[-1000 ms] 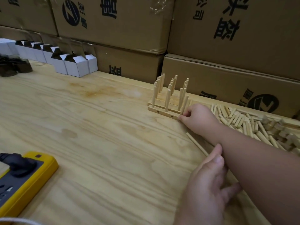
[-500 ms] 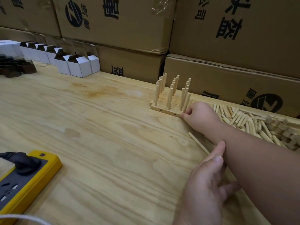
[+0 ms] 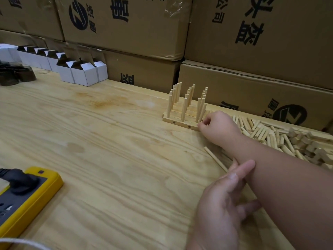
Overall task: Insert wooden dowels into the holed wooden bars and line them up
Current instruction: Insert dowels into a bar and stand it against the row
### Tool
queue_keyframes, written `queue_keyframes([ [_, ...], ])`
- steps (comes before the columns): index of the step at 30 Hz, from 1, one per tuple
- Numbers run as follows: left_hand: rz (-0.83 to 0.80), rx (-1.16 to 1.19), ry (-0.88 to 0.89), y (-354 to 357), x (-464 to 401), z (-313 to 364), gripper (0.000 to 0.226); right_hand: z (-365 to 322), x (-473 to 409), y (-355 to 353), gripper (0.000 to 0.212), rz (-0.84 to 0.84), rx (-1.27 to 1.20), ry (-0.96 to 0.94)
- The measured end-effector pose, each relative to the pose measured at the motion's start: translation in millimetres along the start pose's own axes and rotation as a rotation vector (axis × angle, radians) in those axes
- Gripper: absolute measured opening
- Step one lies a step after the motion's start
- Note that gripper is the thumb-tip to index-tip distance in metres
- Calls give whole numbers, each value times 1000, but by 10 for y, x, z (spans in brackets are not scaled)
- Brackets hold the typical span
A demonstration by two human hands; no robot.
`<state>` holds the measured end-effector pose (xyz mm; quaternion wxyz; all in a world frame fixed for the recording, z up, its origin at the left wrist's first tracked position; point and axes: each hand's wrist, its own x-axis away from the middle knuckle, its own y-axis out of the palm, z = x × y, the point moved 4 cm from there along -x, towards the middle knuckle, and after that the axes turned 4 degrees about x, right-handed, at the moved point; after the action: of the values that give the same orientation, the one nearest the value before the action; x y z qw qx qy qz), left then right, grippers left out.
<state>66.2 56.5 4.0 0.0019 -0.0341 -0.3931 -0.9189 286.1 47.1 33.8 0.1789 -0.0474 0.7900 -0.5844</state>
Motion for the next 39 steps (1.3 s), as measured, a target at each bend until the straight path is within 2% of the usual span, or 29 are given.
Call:
queue_keyframes([
  [5, -31, 114, 12, 75, 11, -71, 46, 109, 176, -210, 23, 82, -73, 32],
  [11, 26, 46, 96, 64, 22, -67, 38, 482, 929, -588, 29, 215, -281, 87],
  [16, 156, -34, 121, 21, 27, -77, 34, 1046, 2056, -966, 21, 330, -206, 206],
  [21, 186, -78, 105, 67, 42, -96, 34, 1577, 2869, -1073, 14, 431, -133, 344],
  [23, 186, -103, 109, 77, 49, -101, 33, 1721, 3024, -1090, 9, 439, -68, 386],
  [31, 143, -169, 141, 83, 66, -122, 31, 2187, 3175, -1312, 10, 387, -16, 615],
  [39, 118, -181, 143, 80, 61, -127, 30, 1828, 3113, -1213, 11, 279, -15, 457],
])
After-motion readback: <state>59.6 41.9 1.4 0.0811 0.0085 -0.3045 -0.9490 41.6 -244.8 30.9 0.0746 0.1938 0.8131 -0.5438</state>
